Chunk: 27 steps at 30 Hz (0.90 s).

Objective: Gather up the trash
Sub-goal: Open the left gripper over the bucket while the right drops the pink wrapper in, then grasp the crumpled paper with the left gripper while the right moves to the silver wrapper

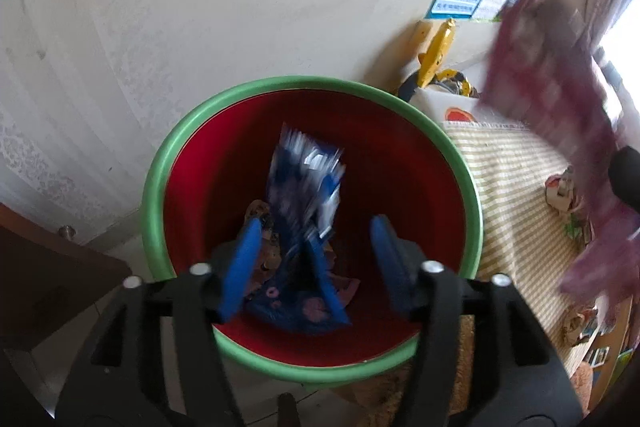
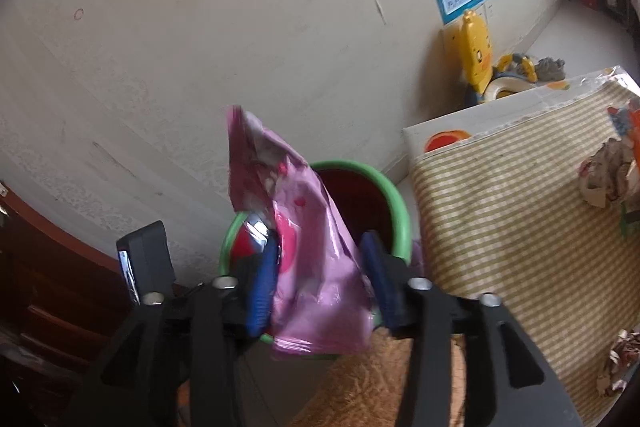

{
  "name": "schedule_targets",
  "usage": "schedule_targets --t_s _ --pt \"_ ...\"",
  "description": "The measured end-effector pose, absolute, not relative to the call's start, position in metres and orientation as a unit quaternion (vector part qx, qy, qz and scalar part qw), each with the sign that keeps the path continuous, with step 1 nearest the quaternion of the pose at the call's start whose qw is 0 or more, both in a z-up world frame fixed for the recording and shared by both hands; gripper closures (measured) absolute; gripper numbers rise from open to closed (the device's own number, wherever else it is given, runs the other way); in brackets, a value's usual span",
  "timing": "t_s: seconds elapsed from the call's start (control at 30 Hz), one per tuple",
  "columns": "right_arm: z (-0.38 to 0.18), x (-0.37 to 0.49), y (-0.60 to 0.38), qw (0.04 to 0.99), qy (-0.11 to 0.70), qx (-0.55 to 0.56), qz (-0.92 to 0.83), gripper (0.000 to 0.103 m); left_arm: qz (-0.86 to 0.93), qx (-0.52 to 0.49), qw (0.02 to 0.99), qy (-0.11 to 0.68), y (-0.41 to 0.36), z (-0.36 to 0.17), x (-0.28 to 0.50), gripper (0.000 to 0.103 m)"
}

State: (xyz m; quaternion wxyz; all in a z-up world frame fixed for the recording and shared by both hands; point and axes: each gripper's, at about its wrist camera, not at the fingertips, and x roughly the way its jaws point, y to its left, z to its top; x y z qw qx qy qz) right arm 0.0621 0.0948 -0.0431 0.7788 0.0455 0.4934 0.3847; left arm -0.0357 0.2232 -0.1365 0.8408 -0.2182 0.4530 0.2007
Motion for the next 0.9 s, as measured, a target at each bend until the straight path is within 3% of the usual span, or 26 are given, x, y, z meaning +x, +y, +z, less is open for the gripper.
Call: schedule_targets --t_s 0.13,0.5,0.9 --pt "-0.045 0.062 0.095 0.774 0.497 0.05 0.388 0.044 0.211 -0.218 0.838 0.454 0.228 -0.137 -0.039 0.039" --pt "-0.037 0.064 0.055 0.785 0.491 0.082 0.368 0.039 0.22 -0.202 0.839 0.454 0.221 -0.129 -0.04 0.037" --pt "-0.052 0.074 -0.122 0.85 0.484 0.101 0.182 0.038 0.206 -0.165 0.85 0.456 0.188 -0.113 -0.03 0.036"
